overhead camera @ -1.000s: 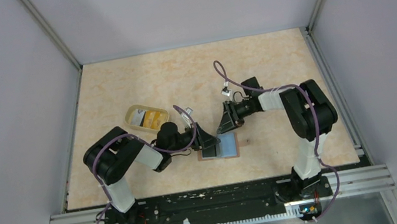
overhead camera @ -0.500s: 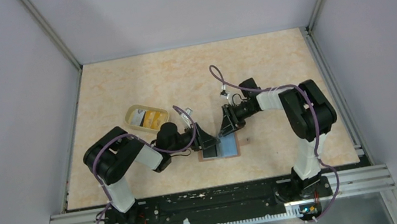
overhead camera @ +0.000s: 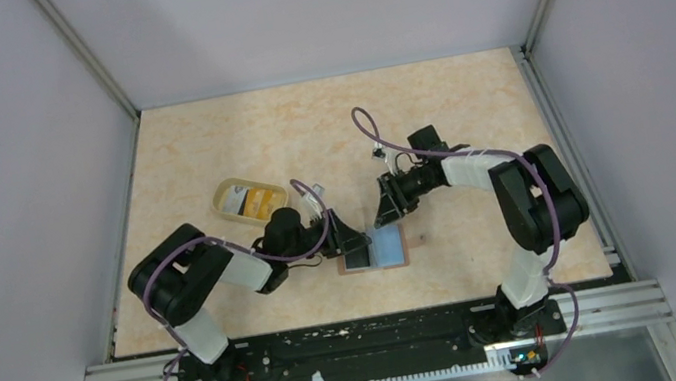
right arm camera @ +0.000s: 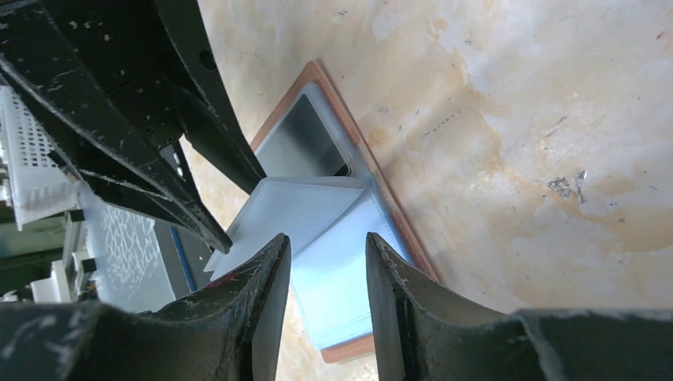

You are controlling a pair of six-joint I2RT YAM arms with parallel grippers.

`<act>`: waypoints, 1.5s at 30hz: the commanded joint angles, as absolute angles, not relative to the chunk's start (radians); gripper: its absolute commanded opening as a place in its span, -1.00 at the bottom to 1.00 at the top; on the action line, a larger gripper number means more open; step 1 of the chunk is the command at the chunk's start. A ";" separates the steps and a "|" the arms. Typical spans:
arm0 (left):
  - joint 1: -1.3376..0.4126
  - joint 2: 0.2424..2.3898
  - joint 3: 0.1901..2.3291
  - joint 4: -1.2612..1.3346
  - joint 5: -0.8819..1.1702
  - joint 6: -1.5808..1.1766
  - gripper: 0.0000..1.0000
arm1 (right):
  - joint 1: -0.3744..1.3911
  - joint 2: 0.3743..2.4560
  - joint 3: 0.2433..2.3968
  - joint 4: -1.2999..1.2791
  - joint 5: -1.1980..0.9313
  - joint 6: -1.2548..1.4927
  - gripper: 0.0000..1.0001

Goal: Put the credit cards into the card holder
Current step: Insert the credit card into the card holder.

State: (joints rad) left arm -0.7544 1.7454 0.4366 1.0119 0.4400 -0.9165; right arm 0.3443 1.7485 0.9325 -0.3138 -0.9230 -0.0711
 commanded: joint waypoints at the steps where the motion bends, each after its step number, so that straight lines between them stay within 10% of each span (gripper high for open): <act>1: -0.749 1.695 0.428 0.922 0.409 -0.874 -0.16 | 0.351 1.692 0.957 -0.317 -0.934 -0.130 -0.20; 23: -0.749 1.550 0.539 0.413 0.269 -0.739 -0.32 | 0.374 1.694 0.972 -0.349 -0.951 -0.171 -0.19; 45: -0.749 1.516 0.543 0.424 0.332 -0.814 -0.16 | 0.388 1.692 0.985 -0.382 -0.897 -0.209 -0.19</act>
